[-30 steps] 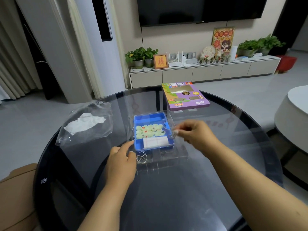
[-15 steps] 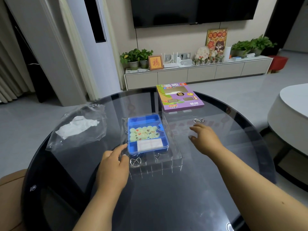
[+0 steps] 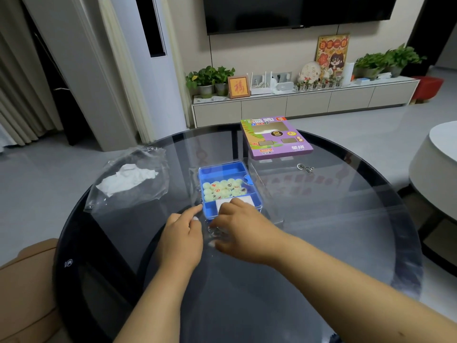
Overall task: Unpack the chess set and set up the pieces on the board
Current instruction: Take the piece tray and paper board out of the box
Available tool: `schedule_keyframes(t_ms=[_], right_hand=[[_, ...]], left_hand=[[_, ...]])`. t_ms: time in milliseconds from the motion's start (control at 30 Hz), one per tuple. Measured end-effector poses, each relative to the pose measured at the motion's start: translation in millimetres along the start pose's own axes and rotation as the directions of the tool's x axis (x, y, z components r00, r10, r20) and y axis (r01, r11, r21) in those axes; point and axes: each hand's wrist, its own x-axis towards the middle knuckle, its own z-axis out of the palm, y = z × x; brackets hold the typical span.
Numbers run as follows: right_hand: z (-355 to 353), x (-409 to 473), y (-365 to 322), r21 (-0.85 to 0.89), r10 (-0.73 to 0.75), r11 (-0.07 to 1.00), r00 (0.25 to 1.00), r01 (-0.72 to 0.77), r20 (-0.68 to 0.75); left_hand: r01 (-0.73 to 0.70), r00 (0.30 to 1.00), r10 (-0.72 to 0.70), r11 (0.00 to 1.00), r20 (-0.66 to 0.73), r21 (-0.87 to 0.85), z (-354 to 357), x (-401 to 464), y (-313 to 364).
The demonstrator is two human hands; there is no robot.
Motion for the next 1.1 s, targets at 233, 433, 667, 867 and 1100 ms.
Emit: schedule_keyframes(t_ms=[233, 433, 667, 867, 1100], right_hand=[[2.5, 6.4, -1.7, 0.011, 0.050, 0.999, 0.994, -0.051, 0.093], [-3.8, 8.4, 3.6, 0.232, 0.098, 0.965, 0.990, -0.119, 0.102], [-22.6, 10.3, 28.3, 0.805, 0.507, 0.473, 0.858, -0.360, 0.086], [-43.3, 5.9, 103.5, 0.842, 0.780, 0.412, 0.613, -0.349, -0.128], [-15.0, -7.7, 169.8, 0.141, 0.711, 0.704, 0.691, -0.697, -0.134]], left_hand=[[0.001, 1.000, -0.001, 1.000, 0.002, 0.013, 0.5, -0.9, -0.4], [-0.006, 1.000, 0.006, 1.000, -0.008, -0.004, 0.1, -2.4, 0.7], [-0.005, 1.000, 0.005, 1.000, 0.010, -0.005, -2.0, -2.8, -0.4], [-0.017, 1.000, 0.017, 1.000, 0.009, -0.023, -3.0, -4.6, 0.9], [-0.011, 1.000, 0.011, 1.000, 0.011, -0.020, -3.5, -3.5, 2.3]])
